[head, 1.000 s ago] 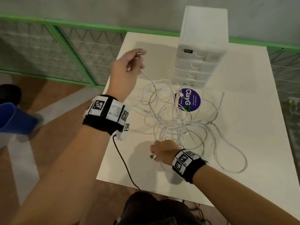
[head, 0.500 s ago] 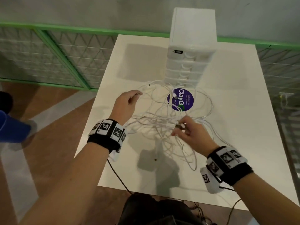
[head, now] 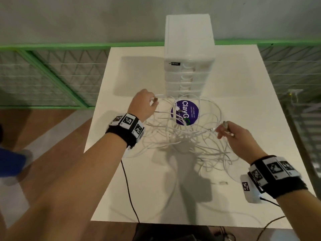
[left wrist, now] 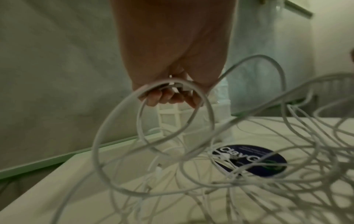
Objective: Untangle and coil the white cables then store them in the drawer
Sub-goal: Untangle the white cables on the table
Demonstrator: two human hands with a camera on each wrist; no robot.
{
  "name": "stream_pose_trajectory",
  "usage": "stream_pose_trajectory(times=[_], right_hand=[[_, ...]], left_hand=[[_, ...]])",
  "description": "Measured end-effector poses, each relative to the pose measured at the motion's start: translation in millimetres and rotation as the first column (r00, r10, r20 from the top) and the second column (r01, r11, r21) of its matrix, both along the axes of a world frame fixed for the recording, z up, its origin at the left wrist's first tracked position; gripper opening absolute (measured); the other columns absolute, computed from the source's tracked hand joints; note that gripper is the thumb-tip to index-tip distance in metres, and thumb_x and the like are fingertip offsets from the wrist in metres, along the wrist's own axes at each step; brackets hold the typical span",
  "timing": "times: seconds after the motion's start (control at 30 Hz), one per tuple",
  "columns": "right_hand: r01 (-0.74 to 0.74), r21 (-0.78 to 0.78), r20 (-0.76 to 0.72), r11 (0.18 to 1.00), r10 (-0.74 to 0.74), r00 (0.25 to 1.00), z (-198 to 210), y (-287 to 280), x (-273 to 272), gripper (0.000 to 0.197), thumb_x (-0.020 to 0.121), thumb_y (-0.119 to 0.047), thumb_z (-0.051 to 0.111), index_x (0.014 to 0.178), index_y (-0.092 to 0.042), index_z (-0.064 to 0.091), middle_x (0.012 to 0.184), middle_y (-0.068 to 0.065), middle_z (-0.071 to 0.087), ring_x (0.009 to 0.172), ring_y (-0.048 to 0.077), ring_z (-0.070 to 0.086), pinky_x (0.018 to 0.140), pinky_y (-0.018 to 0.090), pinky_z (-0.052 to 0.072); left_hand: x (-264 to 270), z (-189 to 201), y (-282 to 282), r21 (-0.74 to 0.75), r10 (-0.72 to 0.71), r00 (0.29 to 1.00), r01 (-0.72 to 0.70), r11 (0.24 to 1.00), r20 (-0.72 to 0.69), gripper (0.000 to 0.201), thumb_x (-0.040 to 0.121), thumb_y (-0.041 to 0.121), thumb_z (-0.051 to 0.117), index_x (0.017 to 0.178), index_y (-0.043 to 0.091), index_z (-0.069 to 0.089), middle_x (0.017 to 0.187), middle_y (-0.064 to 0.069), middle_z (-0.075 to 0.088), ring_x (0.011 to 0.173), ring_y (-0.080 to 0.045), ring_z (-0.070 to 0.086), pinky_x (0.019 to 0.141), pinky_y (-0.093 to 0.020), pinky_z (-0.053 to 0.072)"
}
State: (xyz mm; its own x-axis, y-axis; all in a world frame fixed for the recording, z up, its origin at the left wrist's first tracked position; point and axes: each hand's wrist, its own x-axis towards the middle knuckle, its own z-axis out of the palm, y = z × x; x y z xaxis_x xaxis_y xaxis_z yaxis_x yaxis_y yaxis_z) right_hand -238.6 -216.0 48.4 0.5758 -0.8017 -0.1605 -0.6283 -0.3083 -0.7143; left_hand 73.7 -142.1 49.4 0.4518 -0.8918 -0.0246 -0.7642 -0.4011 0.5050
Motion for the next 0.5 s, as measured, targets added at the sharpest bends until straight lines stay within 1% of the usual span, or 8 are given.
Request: stream_pose_trajectory(times=[0.07, 0.1, 0.17, 0.23, 0.3, 0.37, 0.43, 0.5], right_hand=[[-0.036, 0.052, 0.030, 0.998, 0.035, 0.999, -2, 3, 13, 0.024, 0.096, -0.010, 0.042, 0.083, -0.021, 0.059, 0.073, -0.007, 0.065, 0.070, 0.000, 0.058, 0.069, 0.013, 0.040], [-0.036, 0.079, 0.048, 0.996, 0.032, 0.998, -3, 3, 21, 0.022, 0.096, -0.012, 0.042, 0.086, -0.023, 0.058, 0.064, -0.003, 0.063, 0.057, 0.000, 0.054, 0.062, 0.012, 0.039], [-0.003, 0.096, 0.066, 0.995, -0.003, 0.998, -4, -1, 34, 0.021, 0.096, -0.017, 0.043, 0.089, -0.030, 0.057, 0.052, -0.001, 0.054, 0.045, 0.010, 0.045, 0.054, 0.023, 0.040], [0.043, 0.070, 0.073, 0.997, -0.048, 0.996, -4, -9, 40, 0.019, 0.096, -0.017, 0.043, 0.092, -0.030, 0.057, 0.052, -0.010, 0.051, 0.042, 0.012, 0.038, 0.050, 0.026, 0.035], [0.112, 0.002, 0.076, 0.994, -0.112, 0.991, 0, -18, 40, 0.017, 0.096, -0.014, 0.044, 0.098, -0.023, 0.058, 0.069, -0.019, 0.058, 0.051, 0.005, 0.045, 0.055, 0.023, 0.035], [0.211, -0.029, 0.078, 0.977, -0.208, 0.975, 2, -28, 30, 0.016, 0.094, -0.014, 0.045, 0.101, -0.020, 0.058, 0.080, -0.011, 0.058, 0.066, 0.012, 0.051, 0.063, 0.027, 0.037], [0.284, 0.000, 0.078, 0.959, -0.283, 0.956, -2, -34, 17, 0.015, 0.094, -0.015, 0.045, 0.101, -0.022, 0.057, 0.072, -0.005, 0.054, 0.061, 0.016, 0.048, 0.060, 0.029, 0.037], [0.303, 0.005, 0.057, 0.953, -0.303, 0.951, -9, -36, 9, 0.017, 0.094, -0.014, 0.044, 0.100, -0.022, 0.057, 0.069, -0.009, 0.052, 0.056, 0.013, 0.045, 0.059, 0.030, 0.037]], left_hand=[[-10, -5, -23, 0.039, -0.135, 0.990, 0.134, 0.990, 0.029, 0.021, 0.088, 0.019, 0.060, 0.100, 0.003, 0.065, 0.103, -0.016, 0.059, 0.100, -0.031, 0.053, 0.085, -0.036, 0.040], [-14, -8, -35, 0.069, -0.202, 0.979, 0.200, 0.977, 0.031, 0.021, 0.087, 0.018, 0.060, 0.103, 0.004, 0.064, 0.107, -0.015, 0.059, 0.104, -0.030, 0.052, 0.089, -0.037, 0.039], [-17, -17, -56, 0.170, -0.318, 0.948, 0.310, 0.935, 0.021, 0.022, 0.085, 0.013, 0.060, 0.107, 0.009, 0.064, 0.113, -0.010, 0.062, 0.109, -0.029, 0.051, 0.094, -0.038, 0.041], [-16, -30, -73, 0.310, -0.378, 0.926, 0.356, 0.882, 0.012, 0.026, 0.084, 0.010, 0.058, 0.108, 0.014, 0.066, 0.113, -0.008, 0.066, 0.108, -0.028, 0.056, 0.094, -0.041, 0.046], [-9, -46, -85, 0.403, -0.414, 0.910, 0.374, 0.835, 0.013, 0.030, 0.081, 0.009, 0.055, 0.106, 0.018, 0.069, 0.111, -0.006, 0.069, 0.106, -0.029, 0.061, 0.093, -0.042, 0.050], [-1, -59, -93, 0.431, -0.441, 0.897, 0.393, 0.812, 0.012, 0.029, 0.082, 0.009, 0.056, 0.104, 0.020, 0.071, 0.112, -0.003, 0.069, 0.104, -0.028, 0.062, 0.093, -0.042, 0.050], [1, -62, -94, 0.415, -0.457, 0.889, 0.407, 0.814, 0.025, 0.026, 0.085, 0.011, 0.059, 0.107, 0.019, 0.070, 0.115, -0.005, 0.067, 0.105, -0.027, 0.062, 0.093, -0.042, 0.049], [-1, -66, -93, 0.390, -0.450, 0.892, 0.399, 0.830, 0.045, 0.028, 0.087, 0.013, 0.060, 0.115, 0.016, 0.065, 0.119, -0.009, 0.058, 0.106, -0.027, 0.058, 0.095, -0.042, 0.047]])
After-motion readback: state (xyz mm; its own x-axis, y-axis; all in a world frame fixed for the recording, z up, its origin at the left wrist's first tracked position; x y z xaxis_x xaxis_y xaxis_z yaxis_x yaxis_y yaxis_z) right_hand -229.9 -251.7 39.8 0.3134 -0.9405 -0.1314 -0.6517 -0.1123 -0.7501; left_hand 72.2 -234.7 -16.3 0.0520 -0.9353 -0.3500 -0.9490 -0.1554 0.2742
